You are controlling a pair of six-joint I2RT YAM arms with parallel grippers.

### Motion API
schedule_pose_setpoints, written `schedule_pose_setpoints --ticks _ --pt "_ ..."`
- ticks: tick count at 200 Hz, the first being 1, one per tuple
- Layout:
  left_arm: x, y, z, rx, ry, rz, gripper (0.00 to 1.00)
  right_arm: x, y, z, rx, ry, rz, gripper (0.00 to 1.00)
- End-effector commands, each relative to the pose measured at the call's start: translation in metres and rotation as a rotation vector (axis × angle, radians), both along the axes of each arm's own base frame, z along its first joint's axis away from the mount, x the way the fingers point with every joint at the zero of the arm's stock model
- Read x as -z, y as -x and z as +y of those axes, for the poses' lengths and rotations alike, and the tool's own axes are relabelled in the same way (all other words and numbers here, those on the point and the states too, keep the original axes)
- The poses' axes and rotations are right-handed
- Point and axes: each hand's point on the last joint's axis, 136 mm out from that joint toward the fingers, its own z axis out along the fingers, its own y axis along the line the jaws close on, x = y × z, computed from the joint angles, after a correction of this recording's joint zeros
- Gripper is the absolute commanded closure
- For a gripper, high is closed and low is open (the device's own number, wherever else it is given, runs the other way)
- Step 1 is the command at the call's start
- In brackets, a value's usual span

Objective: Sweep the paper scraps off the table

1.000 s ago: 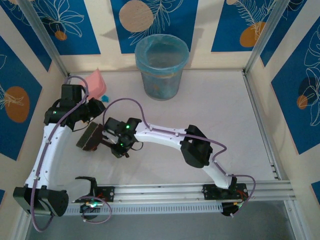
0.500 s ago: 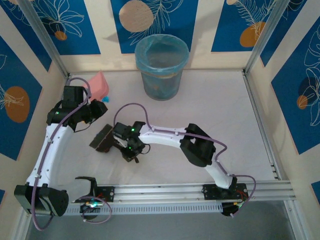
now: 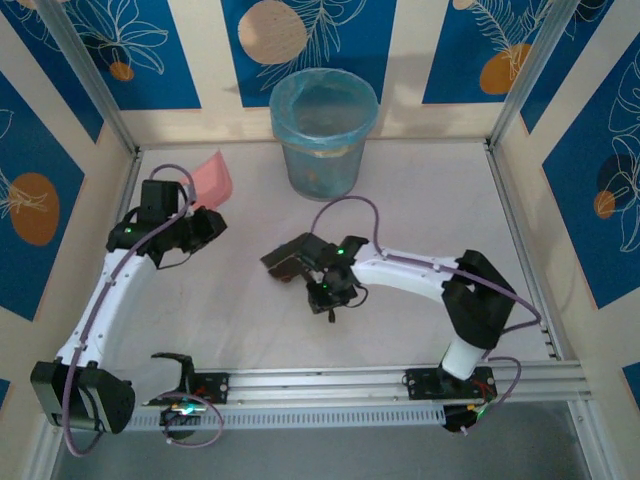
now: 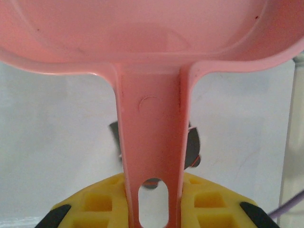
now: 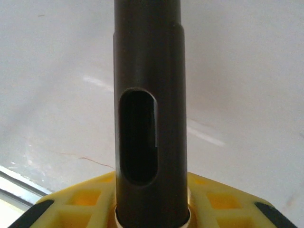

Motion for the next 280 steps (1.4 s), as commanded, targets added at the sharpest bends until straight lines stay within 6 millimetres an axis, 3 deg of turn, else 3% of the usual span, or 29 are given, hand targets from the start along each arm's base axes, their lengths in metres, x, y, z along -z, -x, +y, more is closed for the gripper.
schedule_pose_setpoints --ticks 1,54,114,171,223,280 --pt "0.005 0.004 -0.032 0.131 0.016 -0.033 1.00 0.001 0.002 -0.032 0.210 0.017 0.040 1.00" --pt "0.017 0.027 -0.093 0.416 -0.054 -0.065 1.00 -0.012 -0.003 -0.079 0.523 -0.073 0.062 1.00" --pt "0.035 0.058 -0.141 0.661 -0.114 -0.056 1.00 -0.040 -0.023 -0.104 0.817 -0.348 0.125 1.00" --pt "0.048 0.088 -0.165 0.831 -0.180 -0.032 1.00 -0.085 -0.045 -0.114 0.922 -0.558 0.129 1.00" --pt "0.070 0.102 -0.169 0.921 -0.275 0.017 1.00 -0.121 -0.061 -0.131 0.997 -0.699 0.162 1.00" --pt "0.106 0.122 -0.187 1.092 -0.423 0.110 1.00 -0.136 -0.067 -0.154 1.058 -0.728 0.229 1.00"
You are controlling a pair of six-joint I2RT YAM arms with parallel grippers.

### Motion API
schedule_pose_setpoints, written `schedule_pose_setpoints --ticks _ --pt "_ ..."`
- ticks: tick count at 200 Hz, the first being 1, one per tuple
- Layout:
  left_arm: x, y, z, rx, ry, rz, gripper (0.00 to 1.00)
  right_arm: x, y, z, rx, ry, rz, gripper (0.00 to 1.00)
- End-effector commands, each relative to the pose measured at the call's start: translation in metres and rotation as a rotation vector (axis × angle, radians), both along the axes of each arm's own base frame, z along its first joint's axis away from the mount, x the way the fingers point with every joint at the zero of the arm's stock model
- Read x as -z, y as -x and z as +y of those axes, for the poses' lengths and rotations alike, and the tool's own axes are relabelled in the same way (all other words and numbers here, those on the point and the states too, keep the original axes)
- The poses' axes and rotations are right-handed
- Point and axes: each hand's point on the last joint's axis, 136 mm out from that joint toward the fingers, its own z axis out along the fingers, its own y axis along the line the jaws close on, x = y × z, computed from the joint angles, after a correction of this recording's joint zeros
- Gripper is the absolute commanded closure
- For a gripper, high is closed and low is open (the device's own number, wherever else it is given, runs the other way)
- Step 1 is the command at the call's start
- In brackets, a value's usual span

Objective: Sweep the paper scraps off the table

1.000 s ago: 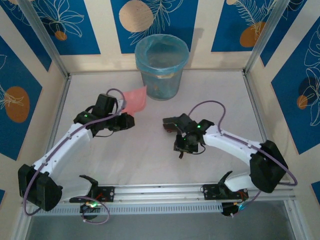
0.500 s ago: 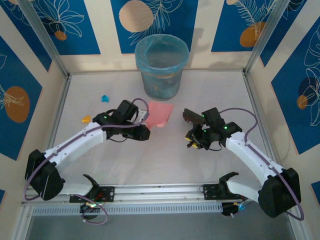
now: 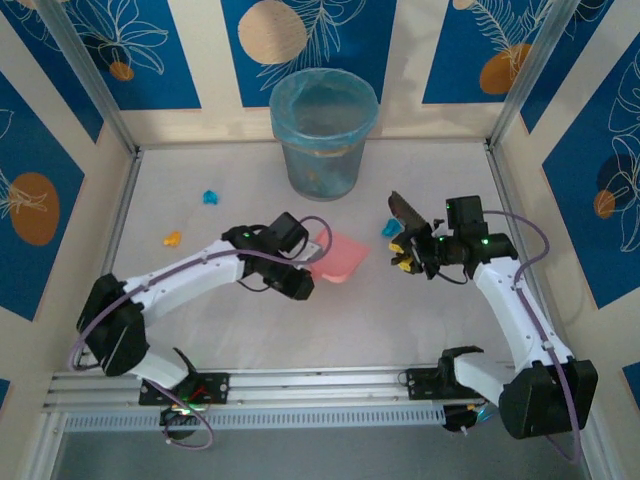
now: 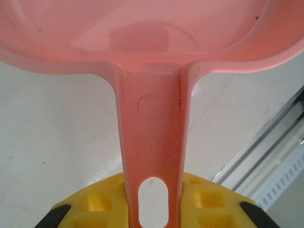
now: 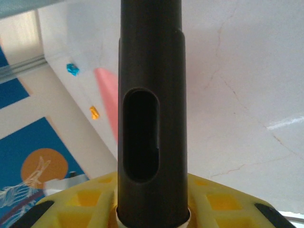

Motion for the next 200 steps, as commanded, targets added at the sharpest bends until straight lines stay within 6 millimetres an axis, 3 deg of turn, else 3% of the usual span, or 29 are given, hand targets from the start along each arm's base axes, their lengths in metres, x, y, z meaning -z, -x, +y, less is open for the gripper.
schedule_pose_setpoints --ticks 1,64,107,161,200 --pt "0.008 0.009 -0.006 0.100 -0.076 -0.009 1.00 -0.013 0.006 0.000 -0.034 -0.066 0.022 1.00" --pt "0.030 0.008 -0.030 0.183 -0.139 0.018 1.00 -0.001 -0.003 -0.028 -0.078 0.031 0.071 1.00" --pt "0.038 -0.001 -0.031 0.225 -0.246 0.037 1.00 0.013 -0.022 -0.044 -0.145 0.151 0.111 1.00" --pt "0.055 -0.021 -0.033 0.212 -0.347 0.023 1.00 0.020 -0.045 -0.045 -0.215 0.168 0.167 1.00" --pt "0.063 -0.034 -0.046 0.176 -0.346 0.008 1.00 0.029 -0.050 -0.035 -0.264 0.159 0.196 1.00"
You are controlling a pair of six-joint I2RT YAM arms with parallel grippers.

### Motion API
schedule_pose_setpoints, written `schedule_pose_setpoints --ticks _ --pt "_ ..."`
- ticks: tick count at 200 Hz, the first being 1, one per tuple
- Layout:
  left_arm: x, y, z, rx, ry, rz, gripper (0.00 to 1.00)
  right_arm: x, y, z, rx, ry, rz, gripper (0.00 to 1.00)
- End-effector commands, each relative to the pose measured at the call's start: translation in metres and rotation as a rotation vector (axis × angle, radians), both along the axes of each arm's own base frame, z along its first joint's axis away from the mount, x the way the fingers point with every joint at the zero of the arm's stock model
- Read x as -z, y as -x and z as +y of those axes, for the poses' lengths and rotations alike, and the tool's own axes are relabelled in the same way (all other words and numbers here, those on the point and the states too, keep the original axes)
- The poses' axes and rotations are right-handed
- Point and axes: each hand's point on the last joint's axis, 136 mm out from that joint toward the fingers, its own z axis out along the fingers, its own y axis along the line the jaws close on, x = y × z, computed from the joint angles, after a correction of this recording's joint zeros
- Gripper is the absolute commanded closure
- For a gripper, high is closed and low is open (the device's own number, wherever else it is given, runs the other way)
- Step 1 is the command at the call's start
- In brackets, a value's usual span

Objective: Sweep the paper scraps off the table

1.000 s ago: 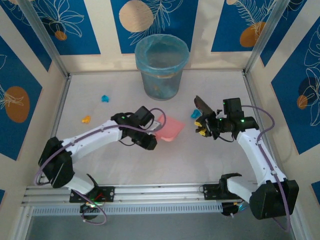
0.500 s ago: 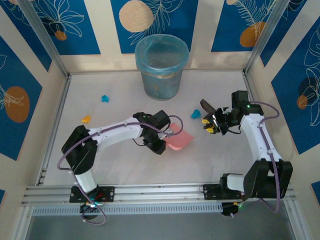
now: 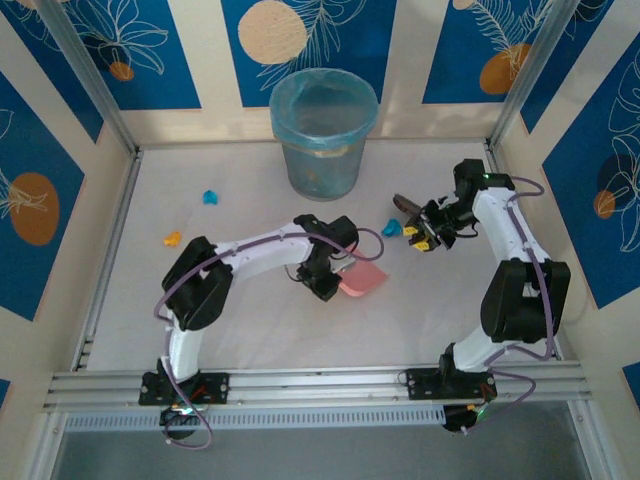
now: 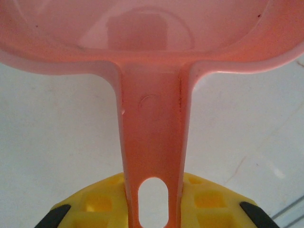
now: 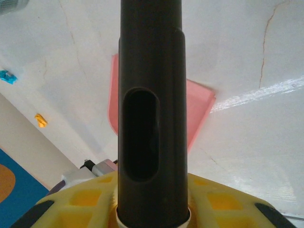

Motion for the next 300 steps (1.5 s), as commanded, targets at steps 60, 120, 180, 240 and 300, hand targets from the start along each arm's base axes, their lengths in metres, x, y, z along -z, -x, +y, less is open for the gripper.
schedule_pose_setpoints --ticks 60,120,180,240,300 --pt "0.017 -0.020 -0.014 -0.048 -0.036 -0.044 1.00 0.010 0.010 0.031 -0.108 -0.060 0.044 1.00" --pt "0.021 -0.029 -0.019 -0.074 -0.019 -0.078 1.00 0.012 0.041 0.053 -0.152 -0.098 0.092 1.00" --pt "0.024 -0.033 -0.020 -0.094 -0.006 -0.102 1.00 -0.001 0.083 0.073 -0.155 -0.168 0.111 1.00" --pt "0.030 -0.030 -0.018 -0.102 0.016 -0.110 1.00 -0.011 0.112 0.090 -0.093 -0.292 0.143 1.00" --pt "0.025 -0.034 -0.019 -0.106 0.059 -0.153 1.00 -0.019 0.115 0.089 -0.029 -0.331 0.136 1.00"
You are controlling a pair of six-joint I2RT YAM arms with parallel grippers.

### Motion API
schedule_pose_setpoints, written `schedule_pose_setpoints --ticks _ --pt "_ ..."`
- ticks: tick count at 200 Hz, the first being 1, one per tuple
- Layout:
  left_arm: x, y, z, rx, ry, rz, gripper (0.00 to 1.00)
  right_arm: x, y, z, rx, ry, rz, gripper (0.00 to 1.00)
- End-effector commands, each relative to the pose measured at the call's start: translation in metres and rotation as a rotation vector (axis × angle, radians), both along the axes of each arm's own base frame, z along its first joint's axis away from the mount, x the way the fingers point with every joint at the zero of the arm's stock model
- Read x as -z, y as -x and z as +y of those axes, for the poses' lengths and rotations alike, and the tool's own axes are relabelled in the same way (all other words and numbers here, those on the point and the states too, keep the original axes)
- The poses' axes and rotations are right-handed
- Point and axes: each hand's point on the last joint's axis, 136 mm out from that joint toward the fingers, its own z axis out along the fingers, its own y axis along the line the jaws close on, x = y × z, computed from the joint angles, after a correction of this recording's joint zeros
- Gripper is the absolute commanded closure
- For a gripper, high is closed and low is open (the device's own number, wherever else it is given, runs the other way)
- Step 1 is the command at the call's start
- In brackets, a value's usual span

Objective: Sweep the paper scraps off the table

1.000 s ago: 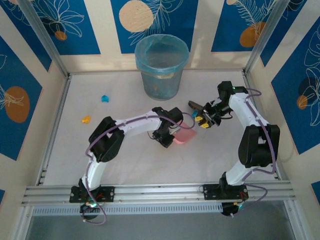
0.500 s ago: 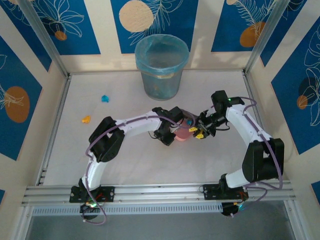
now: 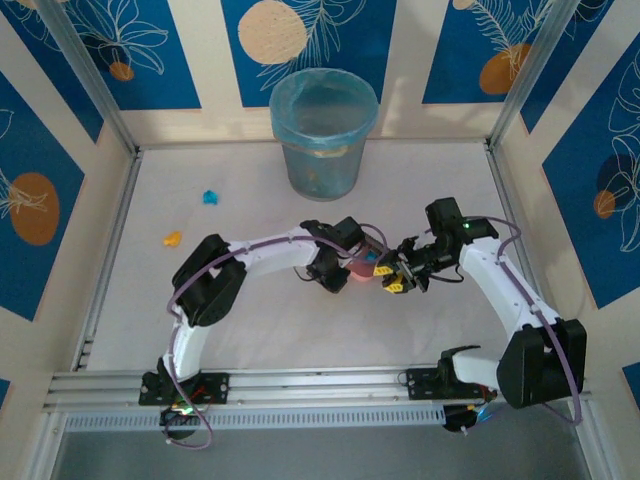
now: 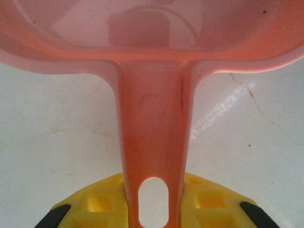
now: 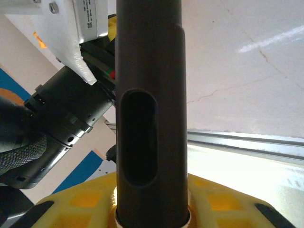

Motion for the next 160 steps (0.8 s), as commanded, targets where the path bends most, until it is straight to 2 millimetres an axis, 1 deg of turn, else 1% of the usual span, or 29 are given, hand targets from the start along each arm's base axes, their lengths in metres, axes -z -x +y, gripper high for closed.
schedule_pose_setpoints --ticks 1,21,46,107,132,160 --pt "0.001 0.001 0.007 -0.012 -0.013 -0.019 1.00 -0.008 0.007 0.005 0.041 -0.070 0.061 1.00" --pt "-0.002 0.000 0.007 -0.013 -0.002 -0.037 1.00 -0.011 0.005 0.001 0.064 -0.063 0.049 1.00" --pt "-0.007 -0.002 0.007 -0.012 0.012 -0.057 1.00 -0.021 -0.001 -0.007 0.096 -0.044 0.008 1.00" --pt "-0.017 -0.007 0.005 -0.008 0.042 -0.104 1.00 -0.035 -0.009 -0.036 0.145 0.120 -0.117 1.00" --pt "-0.021 -0.008 0.006 -0.010 0.052 -0.124 1.00 -0.034 -0.011 -0.044 0.171 0.144 -0.140 1.00" --pt "-0.036 -0.012 0.005 -0.016 0.094 -0.169 1.00 -0.028 -0.009 -0.051 0.179 0.171 -0.137 1.00"
